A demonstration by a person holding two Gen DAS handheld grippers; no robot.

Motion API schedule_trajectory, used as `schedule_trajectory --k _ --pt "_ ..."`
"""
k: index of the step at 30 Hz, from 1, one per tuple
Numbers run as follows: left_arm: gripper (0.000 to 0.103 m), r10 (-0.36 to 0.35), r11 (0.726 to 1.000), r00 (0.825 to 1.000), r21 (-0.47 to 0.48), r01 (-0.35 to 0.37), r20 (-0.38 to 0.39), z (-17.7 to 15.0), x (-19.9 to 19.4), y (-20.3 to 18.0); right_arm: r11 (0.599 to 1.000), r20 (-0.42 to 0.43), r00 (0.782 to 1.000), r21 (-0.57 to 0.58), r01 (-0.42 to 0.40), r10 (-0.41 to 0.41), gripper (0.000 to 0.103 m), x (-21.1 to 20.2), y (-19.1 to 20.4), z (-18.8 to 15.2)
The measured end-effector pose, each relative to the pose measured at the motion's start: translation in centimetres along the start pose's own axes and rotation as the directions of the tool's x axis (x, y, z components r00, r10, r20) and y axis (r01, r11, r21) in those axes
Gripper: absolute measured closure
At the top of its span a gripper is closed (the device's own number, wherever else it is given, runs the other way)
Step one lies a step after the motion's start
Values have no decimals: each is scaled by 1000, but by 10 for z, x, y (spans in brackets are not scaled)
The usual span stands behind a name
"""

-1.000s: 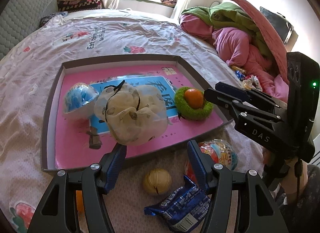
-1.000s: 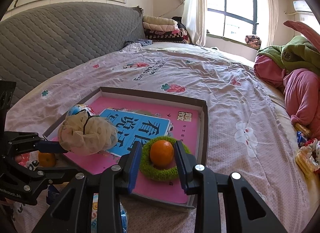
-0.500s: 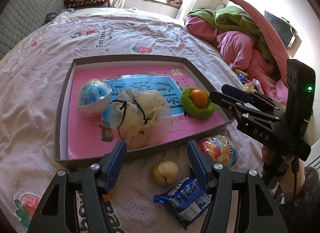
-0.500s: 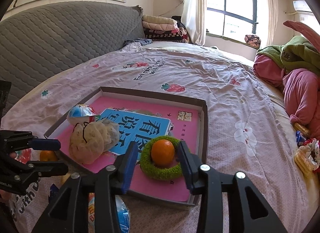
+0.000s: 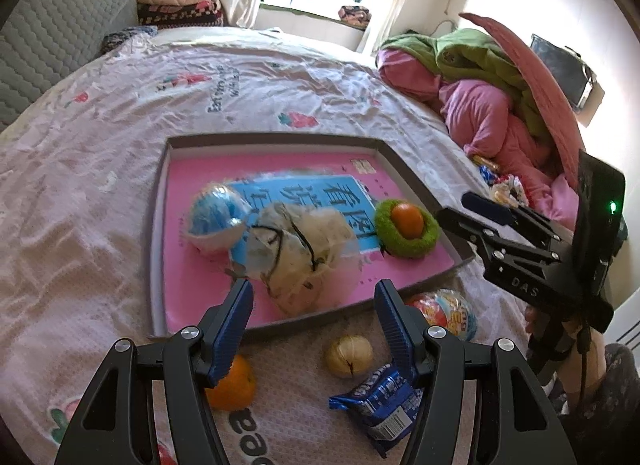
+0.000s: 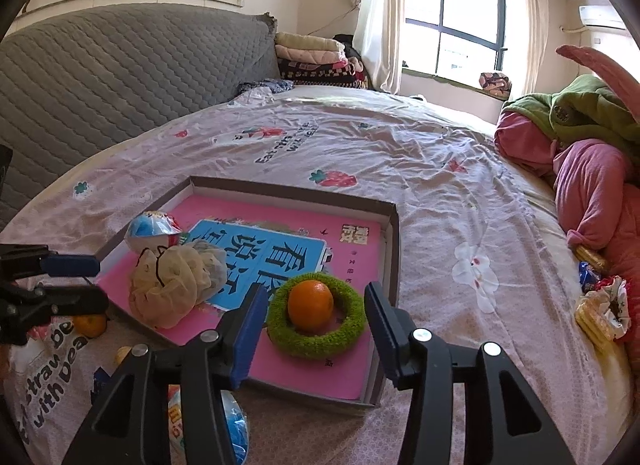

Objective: Organize objects
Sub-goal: 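Open the right tool to release the orange inside the green ring, then withdraw both open tools from the tray toward the remaining objects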

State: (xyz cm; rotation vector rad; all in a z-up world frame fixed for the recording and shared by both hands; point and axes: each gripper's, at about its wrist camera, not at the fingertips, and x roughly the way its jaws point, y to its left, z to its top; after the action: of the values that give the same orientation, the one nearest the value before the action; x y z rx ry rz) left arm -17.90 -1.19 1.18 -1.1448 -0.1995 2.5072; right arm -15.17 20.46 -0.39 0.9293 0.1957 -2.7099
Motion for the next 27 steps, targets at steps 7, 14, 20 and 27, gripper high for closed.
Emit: schedule_trajectory --k 7,14,20,27 --pt "38 9 1000 999 -18 -9 32 6 -13 8 1000 21 1000 0 1 -1 52 -8 3 2" --pt "38 13 1000 999 3 -14 48 5 -20 3 1000 38 999 -9 2 -2 52 -18 9 4" --pt "38 7 1000 998 10 -8 55 4 -27 0 1000 57 998 -7 -1 2 51 -29 13 5" --pt "38 3 1000 998 26 -5 63 4 -35 -10 1000 60 998 -7 -10 11 51 -35 18 6"
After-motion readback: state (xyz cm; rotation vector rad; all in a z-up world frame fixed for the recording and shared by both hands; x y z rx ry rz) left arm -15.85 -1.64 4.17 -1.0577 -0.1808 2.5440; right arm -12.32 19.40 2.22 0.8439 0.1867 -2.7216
